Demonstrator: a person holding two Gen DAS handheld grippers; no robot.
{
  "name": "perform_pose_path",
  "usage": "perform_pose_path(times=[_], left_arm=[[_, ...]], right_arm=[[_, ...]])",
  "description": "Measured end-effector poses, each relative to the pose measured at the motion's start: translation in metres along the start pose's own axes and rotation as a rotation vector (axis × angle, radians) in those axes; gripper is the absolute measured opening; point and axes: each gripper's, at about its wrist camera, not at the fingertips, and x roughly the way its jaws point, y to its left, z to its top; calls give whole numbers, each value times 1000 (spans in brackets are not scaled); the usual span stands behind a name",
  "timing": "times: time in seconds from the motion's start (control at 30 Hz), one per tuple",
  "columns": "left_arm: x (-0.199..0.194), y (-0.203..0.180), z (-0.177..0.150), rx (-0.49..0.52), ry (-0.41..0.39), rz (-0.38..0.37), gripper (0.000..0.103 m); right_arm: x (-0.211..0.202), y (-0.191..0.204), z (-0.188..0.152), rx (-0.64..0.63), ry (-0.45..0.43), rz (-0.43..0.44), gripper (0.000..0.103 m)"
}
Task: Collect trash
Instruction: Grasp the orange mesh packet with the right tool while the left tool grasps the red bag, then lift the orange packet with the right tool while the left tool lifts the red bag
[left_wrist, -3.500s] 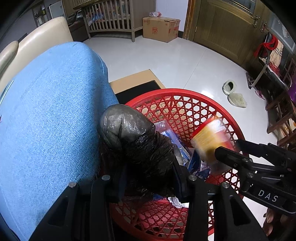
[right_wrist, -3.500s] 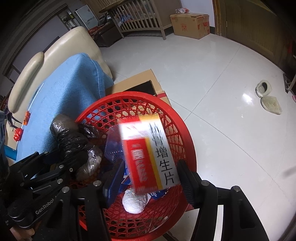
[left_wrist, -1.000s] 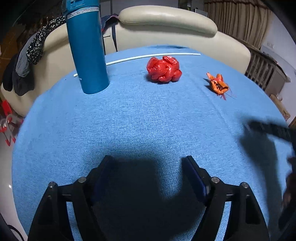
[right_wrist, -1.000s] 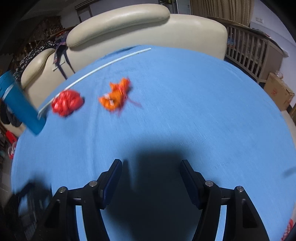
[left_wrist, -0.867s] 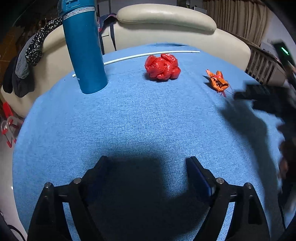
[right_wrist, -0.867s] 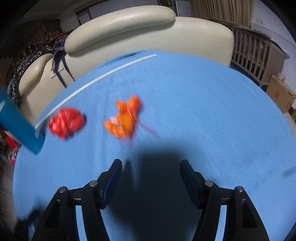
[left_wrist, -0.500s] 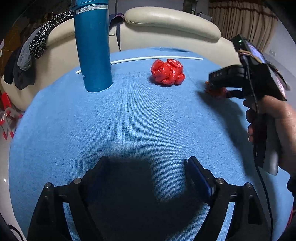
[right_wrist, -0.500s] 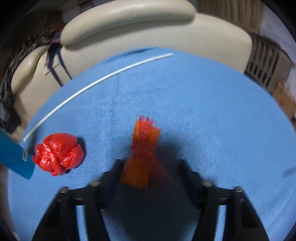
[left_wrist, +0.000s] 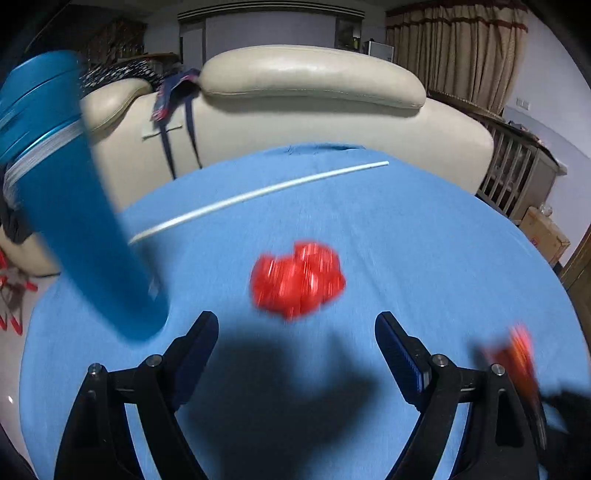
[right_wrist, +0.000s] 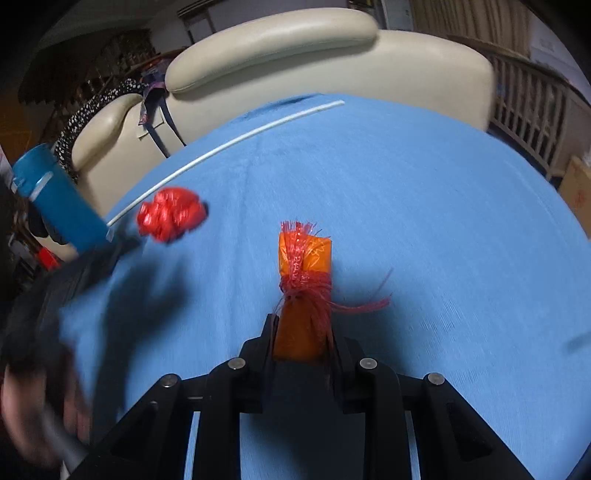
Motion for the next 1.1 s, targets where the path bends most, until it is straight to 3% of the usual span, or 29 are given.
perform_pose_path(times=[0.17, 0.3, 0.37, 0.4, 0.53, 0.87, 1.1], left_arm=[[42, -11, 28, -29, 53, 26, 87], [64, -14, 34, -40, 110, 61, 87], [70, -12, 31, -39, 146, 18, 68], [70, -13, 30, -18, 155, 33, 67], [48, -15, 19, 4, 147, 46, 62], [-18, -13, -19, 19, 107, 57, 62], [-60, -15, -44, 33, 83, 52, 62]], right_arm=[[-33, -24, -45, 60, 16, -3, 26], [-45, -27, -58, 70, 15, -1, 26], [-51, -27, -61, 56, 6, -2, 26], [-54, -27, -60, 52, 0, 0, 26], [-58, -24, -58, 57, -23, 7, 26], [-52, 0, -65, 49, -24, 26, 26], [-71, 12, -78, 44, -54, 23, 26]])
